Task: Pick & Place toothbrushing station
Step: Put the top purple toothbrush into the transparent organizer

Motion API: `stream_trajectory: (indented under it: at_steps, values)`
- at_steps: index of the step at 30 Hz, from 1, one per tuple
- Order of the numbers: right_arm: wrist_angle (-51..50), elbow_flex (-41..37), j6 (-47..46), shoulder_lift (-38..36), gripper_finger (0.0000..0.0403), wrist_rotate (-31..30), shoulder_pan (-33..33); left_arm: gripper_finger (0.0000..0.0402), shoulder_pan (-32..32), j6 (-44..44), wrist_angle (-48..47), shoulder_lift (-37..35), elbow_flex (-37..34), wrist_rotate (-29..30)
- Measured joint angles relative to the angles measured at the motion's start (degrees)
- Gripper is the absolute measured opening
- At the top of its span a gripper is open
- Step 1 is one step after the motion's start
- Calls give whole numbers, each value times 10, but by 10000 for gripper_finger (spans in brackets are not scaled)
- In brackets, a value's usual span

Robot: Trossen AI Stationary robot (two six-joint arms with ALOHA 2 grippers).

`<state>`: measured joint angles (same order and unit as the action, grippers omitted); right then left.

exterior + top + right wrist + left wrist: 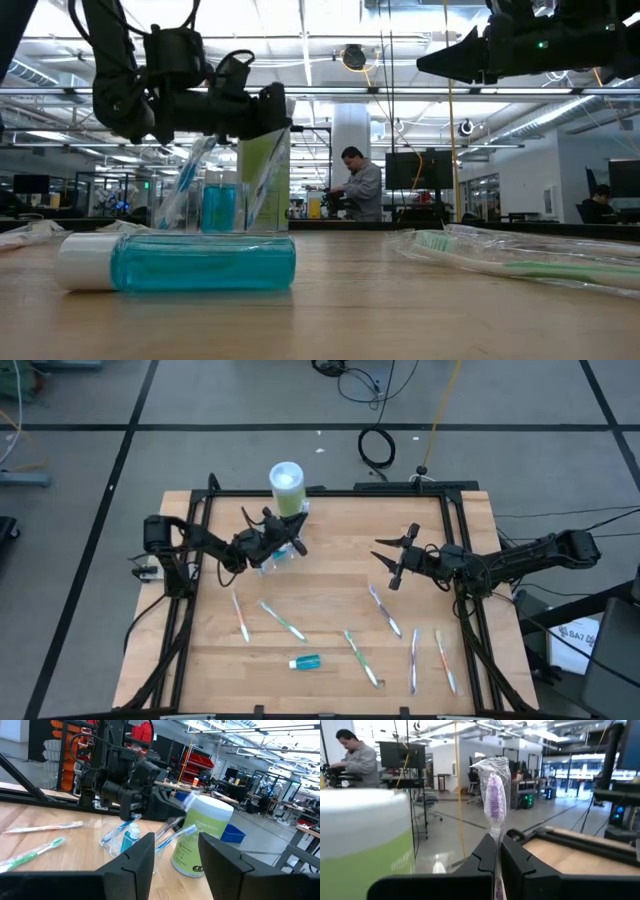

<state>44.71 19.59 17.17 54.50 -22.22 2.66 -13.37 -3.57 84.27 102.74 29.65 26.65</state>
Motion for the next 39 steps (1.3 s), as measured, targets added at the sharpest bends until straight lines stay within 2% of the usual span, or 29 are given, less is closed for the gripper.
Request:
stream_trajectory:
  at_steps: [10, 15, 22, 27, 32, 39]
  values:
    - [-4, 0, 2, 0, 144, 0, 0, 6, 0, 10, -51, 7, 0, 5]
    - [-4, 0, 2, 0, 144, 0, 0, 29, 4, 13, -70, 7, 0, 45]
    - [-4, 0, 3, 0, 144, 0, 0, 47, 29, -29, -77, -25, 0, 65]
    - [-4, 0, 3, 0, 144, 0, 0, 48, 38, -16, -186, -63, 0, 127]
    - [-4, 0, 1, 0, 144, 0, 0, 48, 40, 44, -261, -89, 0, 125]
    - [-4, 0, 0, 0, 144, 0, 0, 49, 53, 55, -281, -92, 0, 126]
